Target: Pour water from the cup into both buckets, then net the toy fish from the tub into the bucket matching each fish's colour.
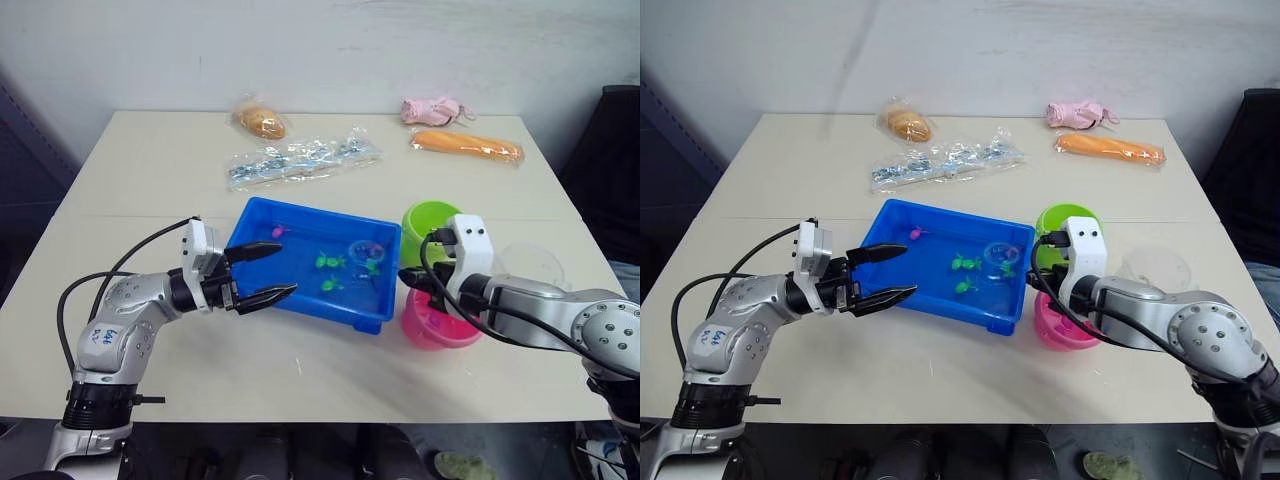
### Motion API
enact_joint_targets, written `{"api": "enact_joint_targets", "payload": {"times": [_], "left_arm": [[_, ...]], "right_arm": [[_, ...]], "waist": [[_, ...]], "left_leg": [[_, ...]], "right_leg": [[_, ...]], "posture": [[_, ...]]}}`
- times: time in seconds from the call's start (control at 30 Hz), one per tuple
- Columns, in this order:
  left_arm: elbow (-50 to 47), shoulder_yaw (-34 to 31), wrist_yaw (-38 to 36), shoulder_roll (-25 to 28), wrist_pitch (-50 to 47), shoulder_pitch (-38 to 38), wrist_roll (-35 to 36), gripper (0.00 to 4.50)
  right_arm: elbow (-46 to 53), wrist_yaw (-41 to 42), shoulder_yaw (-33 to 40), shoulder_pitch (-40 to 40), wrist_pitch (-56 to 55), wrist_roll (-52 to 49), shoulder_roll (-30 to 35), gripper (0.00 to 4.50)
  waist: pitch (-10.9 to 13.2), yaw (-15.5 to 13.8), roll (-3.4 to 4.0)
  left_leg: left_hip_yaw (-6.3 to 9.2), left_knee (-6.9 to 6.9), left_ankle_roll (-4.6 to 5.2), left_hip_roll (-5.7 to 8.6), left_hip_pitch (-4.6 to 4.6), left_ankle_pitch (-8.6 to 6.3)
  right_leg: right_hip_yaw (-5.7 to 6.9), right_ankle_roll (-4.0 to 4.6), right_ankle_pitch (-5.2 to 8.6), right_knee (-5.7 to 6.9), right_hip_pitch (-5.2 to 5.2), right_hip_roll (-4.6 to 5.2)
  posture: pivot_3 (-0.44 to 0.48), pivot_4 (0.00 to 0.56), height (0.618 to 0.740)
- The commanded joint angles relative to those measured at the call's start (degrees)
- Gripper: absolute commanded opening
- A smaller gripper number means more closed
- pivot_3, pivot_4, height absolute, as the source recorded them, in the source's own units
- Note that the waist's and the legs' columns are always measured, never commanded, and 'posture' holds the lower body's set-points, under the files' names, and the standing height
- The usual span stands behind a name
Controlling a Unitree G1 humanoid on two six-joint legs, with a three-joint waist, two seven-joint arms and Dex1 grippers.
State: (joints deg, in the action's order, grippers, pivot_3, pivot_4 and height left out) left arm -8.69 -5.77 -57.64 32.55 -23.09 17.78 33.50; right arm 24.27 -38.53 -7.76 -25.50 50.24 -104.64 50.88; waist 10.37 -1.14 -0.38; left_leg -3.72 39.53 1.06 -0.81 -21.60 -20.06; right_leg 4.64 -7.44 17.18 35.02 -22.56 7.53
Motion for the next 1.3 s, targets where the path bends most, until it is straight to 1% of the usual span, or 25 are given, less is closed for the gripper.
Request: {"api": "enact_joint_targets", "payload": {"times": [0.03, 0.27, 0.5, 0.93, 1.1, 1.2, 1.3], "left_arm": [[-2.27, -1.33, -0.05, 0.65, 0.58, -0.01, 0.97, 4.46], [-2.54, -1.43, -0.11, 0.70, 0.83, -0.26, 0.95, 4.46], [-2.95, -1.44, 0.10, 0.63, 0.76, -0.53, 0.85, 4.46], [-2.46, -1.04, 0.76, -0.11, 1.22, 0.24, 0.53, 4.46], [-2.28, -0.79, 0.96, -0.44, 1.42, 0.56, 0.43, 4.46], [-2.25, -0.78, 1.07, -0.56, 1.55, 0.54, 0.38, 4.46], [-2.41, -0.86, 1.18, -0.59, 1.57, 0.25, 0.46, 4.46]], "right_arm": [[1.24, -0.20, 1.71, 0.07, -0.44, -4.54, -0.36, 0.00], [0.97, -0.66, 1.38, 1.17, -1.14, -5.47, -0.85, 0.00], [-0.54, -3.04, 2.16, 2.63, -2.64, -7.31, -1.55, 0.00], [-2.26, -8.55, 2.78, 0.01, -5.10, -4.94, -4.30, 0.00], [-2.94, -9.93, 2.07, -1.97, -4.41, -4.26, -5.34, 0.00], [-2.91, -9.42, 1.60, -3.12, -2.46, -2.03, -4.68, 0.00], [-2.46, -9.62, 1.68, -3.34, -1.43, -2.16, -4.59, 0.00]], "waist": [[0.00, 0.01, 0.00], [0.00, -0.02, 0.00], [0.00, 0.01, 0.00], [0.00, 0.16, 0.00], [0.00, 0.24, 0.00], [0.00, 0.29, 0.00], [0.00, 0.36, 0.01]], "left_leg": [[0.00, 0.00, 0.00, 0.00, 0.00, 0.00], [0.00, 0.00, 0.03, 0.00, -0.01, -0.02], [0.00, -0.01, 0.04, 0.00, -0.03, -0.03], [0.01, -0.03, 0.04, -0.01, -0.03, -0.03], [0.02, -0.04, 0.04, -0.01, -0.03, -0.03], [0.02, -0.05, 0.04, -0.01, -0.05, -0.03], [0.03, -0.07, 0.04, -0.01, -0.06, -0.03]], "right_leg": [[0.00, 0.00, 0.00, 0.00, 0.00, 0.00], [-0.01, 0.00, 0.00, -0.02, 0.00, 0.01], [0.00, 0.00, 0.00, -0.05, 0.00, 0.02], [0.00, 0.00, 0.00, -0.08, 0.00, 0.03], [0.01, 0.00, 0.00, -0.09, -0.01, 0.03], [0.01, 0.00, 0.00, -0.10, -0.02, 0.04], [0.01, 0.00, 0.00, -0.12, -0.02, 0.05]], "posture": [[0.000, 0.150, 0.740], [0.000, 0.150, 0.740], [0.000, 0.150, 0.740], [0.000, 0.150, 0.740], [0.000, 0.150, 0.740], [0.000, 0.150, 0.740], [0.000, 0.150, 0.740]]}}
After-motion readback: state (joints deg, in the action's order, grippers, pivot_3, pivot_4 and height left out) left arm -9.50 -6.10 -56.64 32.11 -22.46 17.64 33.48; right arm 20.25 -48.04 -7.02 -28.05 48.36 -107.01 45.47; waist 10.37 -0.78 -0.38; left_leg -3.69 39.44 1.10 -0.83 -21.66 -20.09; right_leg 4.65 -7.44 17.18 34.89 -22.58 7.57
